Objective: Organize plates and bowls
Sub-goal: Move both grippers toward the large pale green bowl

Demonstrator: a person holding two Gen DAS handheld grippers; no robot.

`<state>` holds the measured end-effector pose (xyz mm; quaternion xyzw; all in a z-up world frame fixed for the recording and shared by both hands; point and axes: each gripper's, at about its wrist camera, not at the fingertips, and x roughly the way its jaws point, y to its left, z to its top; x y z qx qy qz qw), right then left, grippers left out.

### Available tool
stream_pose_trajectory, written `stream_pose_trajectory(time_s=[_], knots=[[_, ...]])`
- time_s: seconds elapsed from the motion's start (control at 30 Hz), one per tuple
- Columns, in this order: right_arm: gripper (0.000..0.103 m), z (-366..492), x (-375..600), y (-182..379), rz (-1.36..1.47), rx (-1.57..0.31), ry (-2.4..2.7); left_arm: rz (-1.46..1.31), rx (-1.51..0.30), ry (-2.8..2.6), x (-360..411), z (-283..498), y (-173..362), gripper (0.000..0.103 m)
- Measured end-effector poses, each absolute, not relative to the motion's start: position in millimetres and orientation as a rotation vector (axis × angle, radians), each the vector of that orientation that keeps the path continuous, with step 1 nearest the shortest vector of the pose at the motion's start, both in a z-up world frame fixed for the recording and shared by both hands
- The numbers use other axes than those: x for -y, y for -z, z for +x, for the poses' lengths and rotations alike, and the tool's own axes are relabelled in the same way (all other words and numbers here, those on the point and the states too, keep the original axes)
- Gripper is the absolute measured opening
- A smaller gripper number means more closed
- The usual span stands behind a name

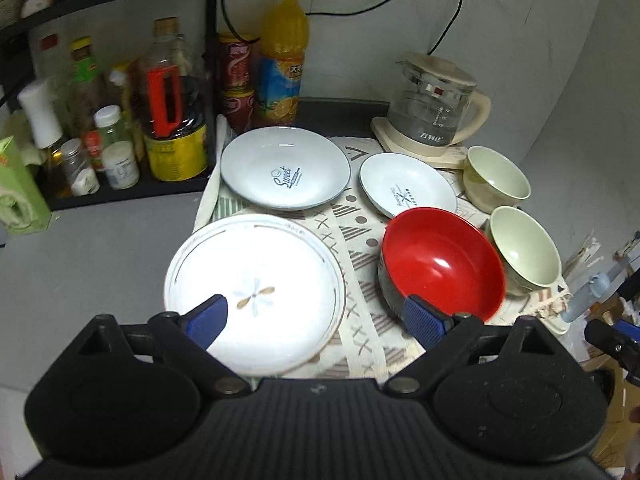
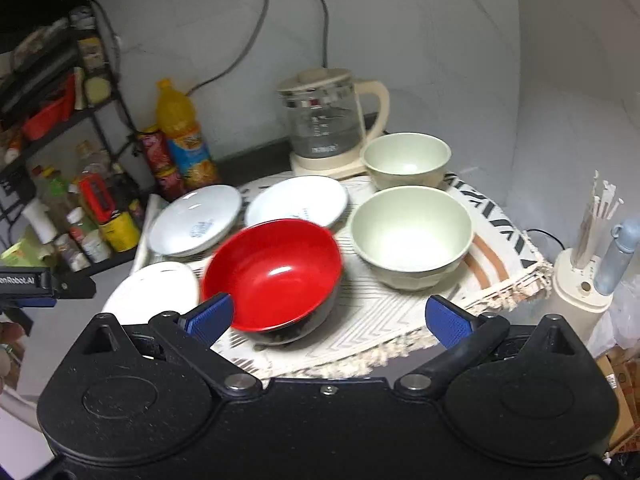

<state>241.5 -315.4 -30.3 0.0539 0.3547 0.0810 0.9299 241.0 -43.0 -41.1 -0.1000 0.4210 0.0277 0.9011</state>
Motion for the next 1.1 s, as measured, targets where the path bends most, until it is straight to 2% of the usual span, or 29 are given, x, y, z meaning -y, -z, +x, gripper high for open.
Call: stream_pose_trajectory(time_s=[0.83,0.93,1.1], knots=[[0.101,350,371,71,0.243,-0.846,0.075,-0.1,-0.987,0.268,133,416,79,0.091],[0.096,357,379,76,0.265,-0.861,0.12,-0.078,-1.001,0.323,151,430,83,0.09],[0.081,365,394,89,0.342,-0.906,0.177,-0.069,-1.026,0.415,178,448,90,0.08]])
